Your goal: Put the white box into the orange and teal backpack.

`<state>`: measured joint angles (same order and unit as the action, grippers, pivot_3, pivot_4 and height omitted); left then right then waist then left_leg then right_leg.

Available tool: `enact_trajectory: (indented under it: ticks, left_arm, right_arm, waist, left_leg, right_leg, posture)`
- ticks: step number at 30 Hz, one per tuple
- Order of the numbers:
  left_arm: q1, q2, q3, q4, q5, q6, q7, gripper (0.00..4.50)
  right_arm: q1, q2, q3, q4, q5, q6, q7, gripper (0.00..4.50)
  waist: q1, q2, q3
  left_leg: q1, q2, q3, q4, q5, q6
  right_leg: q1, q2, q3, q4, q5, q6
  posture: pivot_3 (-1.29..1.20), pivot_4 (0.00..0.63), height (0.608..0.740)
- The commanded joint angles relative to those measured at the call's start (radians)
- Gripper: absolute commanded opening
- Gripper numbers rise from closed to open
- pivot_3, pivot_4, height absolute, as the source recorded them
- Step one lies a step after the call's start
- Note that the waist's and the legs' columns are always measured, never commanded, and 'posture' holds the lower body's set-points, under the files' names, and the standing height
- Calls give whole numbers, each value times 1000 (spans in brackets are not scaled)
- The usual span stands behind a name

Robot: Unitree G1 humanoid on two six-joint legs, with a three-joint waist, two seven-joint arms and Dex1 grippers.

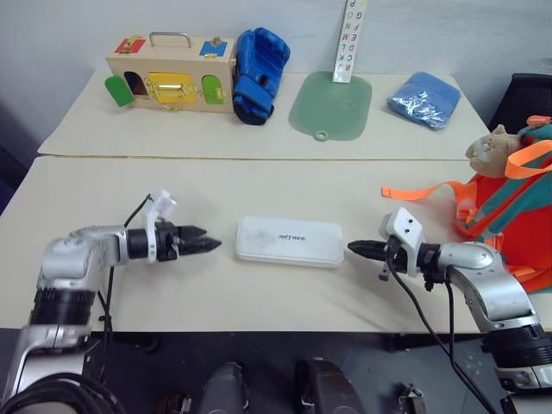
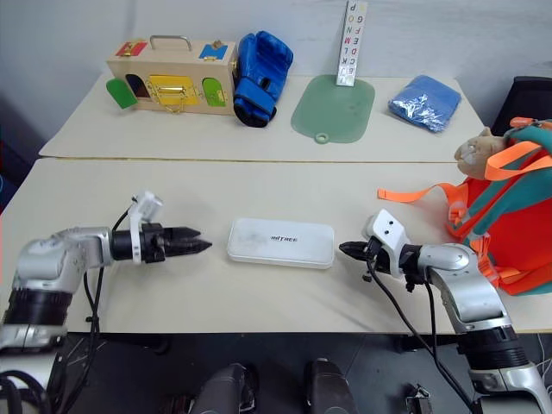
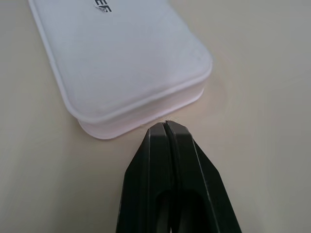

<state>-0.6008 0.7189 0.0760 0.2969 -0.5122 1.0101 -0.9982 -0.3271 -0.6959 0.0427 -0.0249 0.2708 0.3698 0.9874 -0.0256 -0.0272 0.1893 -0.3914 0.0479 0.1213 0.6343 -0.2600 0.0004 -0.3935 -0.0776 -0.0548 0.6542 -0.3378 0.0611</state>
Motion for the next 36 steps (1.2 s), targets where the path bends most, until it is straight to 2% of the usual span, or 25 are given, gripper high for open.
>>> enact_trajectory:
  ticks: [1,6,13,17,24,27,31,36]
  left_arm:
    - [-76,-18,10,116,-49,131,-28,4483]
    - [-162,-61,-57,214,-44,206,-78,4483]
    - [-262,-157,-189,308,18,180,-119,4483]
    - [-334,-252,-225,389,69,131,-103,4483]
    - [-377,-275,-232,422,81,129,-163,4483]
    - [-398,-275,-202,473,80,119,-166,3905]
    - [-416,-268,-174,504,70,116,-185,2647]
    - [-378,-273,-81,430,12,89,-191,1395]
  right_arm:
    - [-10,0,4,4,-14,-26,2,0]
    - [-21,0,28,21,-38,-48,9,0]
    - [-42,24,50,32,-61,-61,-2,0]
    - [-41,33,48,24,-64,-57,-8,0]
    - [-17,37,45,4,-78,-64,-29,0]
    - [-2,38,42,-9,-77,-63,-36,0]
    - [26,36,36,-40,-66,-53,-39,0]
    - [75,45,-7,-99,-49,-15,-94,0]
  waist:
    - [-1,0,0]
    - [-2,0,0]
    - [2,0,0]
    - [15,0,0]
    - [21,0,0]
    - [21,0,0]
    - [18,0,0]
    - [18,-1,0]
  left_leg:
    - [0,0,0,0,0,-1]
    - [0,0,1,1,1,-1]
    - [0,0,1,2,1,-3]
    - [0,-1,0,4,1,-3]
    - [-3,0,0,9,0,-2]
    - [-4,0,0,10,0,-1]
    - [-6,1,-1,11,0,-1]
    - [-9,1,-2,13,0,-1]
  right_leg:
    - [0,0,0,0,0,0]
    - [0,0,0,1,0,0]
    - [0,0,0,1,0,0]
    - [0,0,0,2,0,0]
    - [0,0,0,3,0,0]
    - [-1,0,0,3,0,0]
    - [-3,0,0,4,0,0]
    - [-5,0,-2,4,0,0]
  posture:
    - [0,150,740]
    - [0,150,740]
    - [0,150,740]
    - [0,150,740]
    - [0,150,740]
    - [0,150,740]
    - [0,150,740]
    - [0,150,740]
